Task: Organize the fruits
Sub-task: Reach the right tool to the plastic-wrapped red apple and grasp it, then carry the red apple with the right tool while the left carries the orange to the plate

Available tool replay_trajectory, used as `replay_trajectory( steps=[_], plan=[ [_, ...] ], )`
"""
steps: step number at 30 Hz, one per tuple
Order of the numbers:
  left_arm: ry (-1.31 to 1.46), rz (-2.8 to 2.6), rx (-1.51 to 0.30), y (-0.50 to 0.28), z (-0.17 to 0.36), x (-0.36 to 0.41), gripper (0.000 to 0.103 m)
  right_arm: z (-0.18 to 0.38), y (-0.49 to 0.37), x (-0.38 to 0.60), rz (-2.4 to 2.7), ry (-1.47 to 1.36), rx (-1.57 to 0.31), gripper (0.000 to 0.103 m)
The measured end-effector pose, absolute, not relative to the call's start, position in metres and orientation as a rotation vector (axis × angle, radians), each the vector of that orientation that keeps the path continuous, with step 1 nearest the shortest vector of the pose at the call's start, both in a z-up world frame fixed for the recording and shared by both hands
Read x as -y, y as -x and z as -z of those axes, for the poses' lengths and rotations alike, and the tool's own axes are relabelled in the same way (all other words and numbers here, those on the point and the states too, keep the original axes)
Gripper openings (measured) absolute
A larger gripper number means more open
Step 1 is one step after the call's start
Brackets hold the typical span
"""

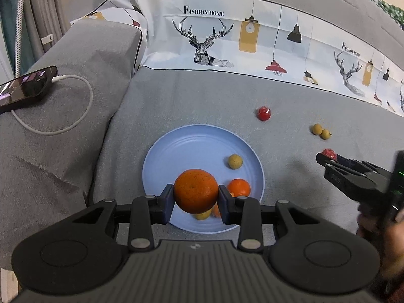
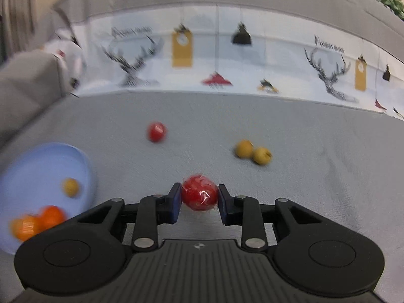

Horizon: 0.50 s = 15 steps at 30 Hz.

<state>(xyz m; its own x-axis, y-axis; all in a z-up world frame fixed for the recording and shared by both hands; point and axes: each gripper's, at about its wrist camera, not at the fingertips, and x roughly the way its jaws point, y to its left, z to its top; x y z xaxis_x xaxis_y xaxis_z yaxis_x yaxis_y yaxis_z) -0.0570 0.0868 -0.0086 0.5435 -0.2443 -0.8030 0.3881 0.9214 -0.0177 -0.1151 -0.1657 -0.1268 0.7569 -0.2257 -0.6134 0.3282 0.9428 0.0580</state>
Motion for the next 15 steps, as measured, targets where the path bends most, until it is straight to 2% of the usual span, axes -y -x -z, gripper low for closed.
replay_trajectory(
  steps=[6,15],
  plan=[
    [-0.167,0.393,-0.895,0.073,-0.002,-0.094,0.040,0.074,0.162,0.112,0.176,-0.180,-0.595,0.031],
    [-0.150,0.426,-0.875,0.112,-0.017,-0.114,0.040,0.033,0.213,0.036,0.009,-0.124,-0.580,0.031]
  ],
)
